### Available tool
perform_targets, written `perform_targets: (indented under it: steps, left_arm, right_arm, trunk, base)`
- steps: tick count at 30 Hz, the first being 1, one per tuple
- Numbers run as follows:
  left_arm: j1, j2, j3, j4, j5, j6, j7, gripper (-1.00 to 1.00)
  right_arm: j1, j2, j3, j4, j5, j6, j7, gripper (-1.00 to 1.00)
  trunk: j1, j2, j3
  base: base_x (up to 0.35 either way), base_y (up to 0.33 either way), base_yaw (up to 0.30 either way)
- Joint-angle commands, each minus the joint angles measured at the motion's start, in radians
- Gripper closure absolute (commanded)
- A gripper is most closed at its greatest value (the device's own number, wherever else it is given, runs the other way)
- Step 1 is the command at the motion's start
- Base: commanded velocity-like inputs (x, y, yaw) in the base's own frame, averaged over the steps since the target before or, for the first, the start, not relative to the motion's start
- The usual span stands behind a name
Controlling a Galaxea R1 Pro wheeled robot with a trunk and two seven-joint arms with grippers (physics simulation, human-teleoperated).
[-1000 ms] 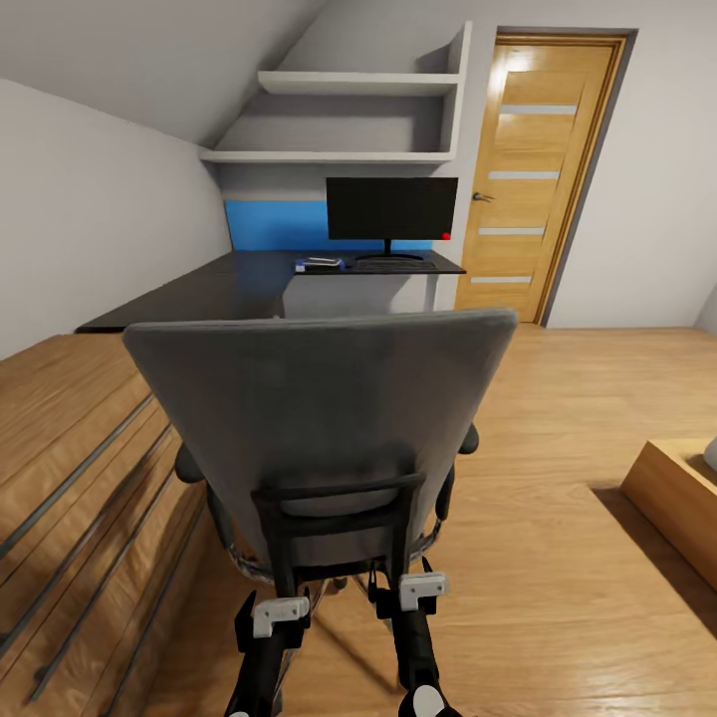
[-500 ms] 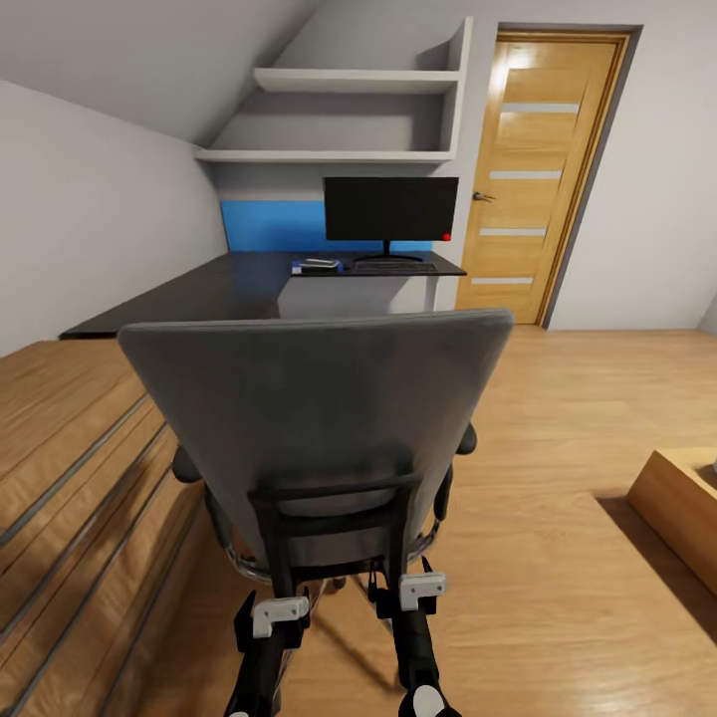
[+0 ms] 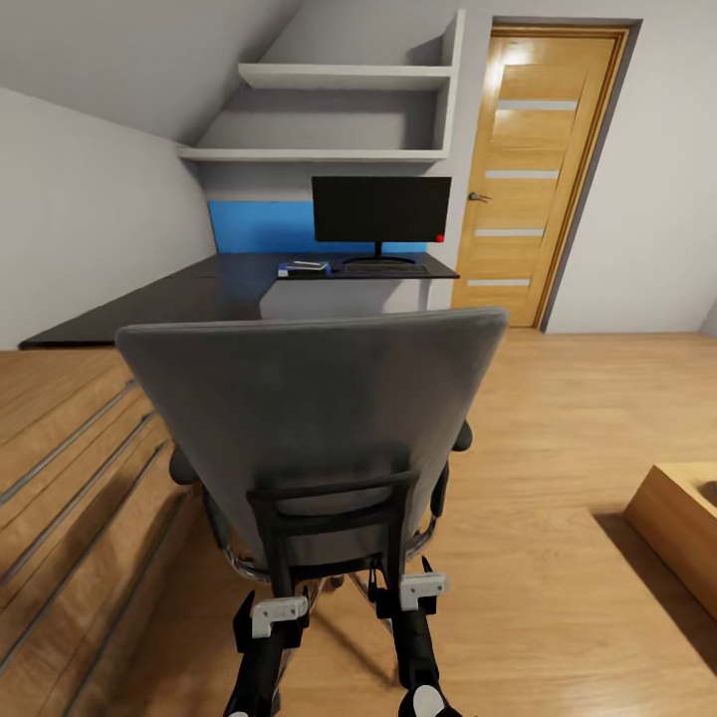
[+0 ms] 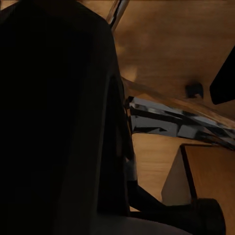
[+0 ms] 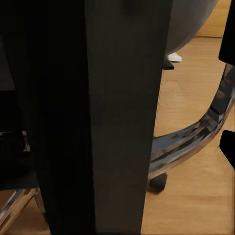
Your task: In the bedroom, organize the workspace by keeping the computer under the desk, ensuring the monitor is on the desk, placing the keyboard on the desk next to the monitor, placing the mouse on the desk next to the keyboard, moving the folder from the swivel chair onto the desk next to the mouse, stacking the notebook on top of the folder with the pen on top of the notebook, and positioning the swivel chair next to the desk.
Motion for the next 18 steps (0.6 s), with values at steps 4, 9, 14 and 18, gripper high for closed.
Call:
perform_targets:
  steps: [4,9,14,18]
  left_arm:
    - [-0.001,0.000,-0.005,0.000,-0.016,0.000,0.005,-1.00]
    - [-0.001,0.000,-0.005,0.000,-0.016,0.000,0.005,-1.00]
    - [-0.001,0.000,-0.005,0.000,-0.016,0.000,0.005,-1.00]
    - [-0.001,0.000,-0.005,0.000,-0.016,0.000,0.005,-1.00]
  right_arm:
    - [-0.001,-0.001,0.007,0.001,-0.009,-0.005,-0.006,-1.00]
    - [-0.001,-0.001,0.007,0.001,-0.009,-0.005,-0.006,-1.00]
    - [-0.001,-0.001,0.007,0.001,-0.009,-0.005,-0.006,-1.00]
    - [-0.001,-0.001,0.007,0.001,-0.009,-0.005,-0.006,-1.00]
  trunk:
    - [0.000,0.000,-0.001]
    - [0.000,0.000,-0.001]
    - [0.000,0.000,-0.001]
    - [0.000,0.000,-0.001]
  base:
    - [0.204,-0.179,0.000]
    - [0.204,-0.178,0.000]
    - [0.204,-0.178,0.000]
    - [0.204,-0.177,0.000]
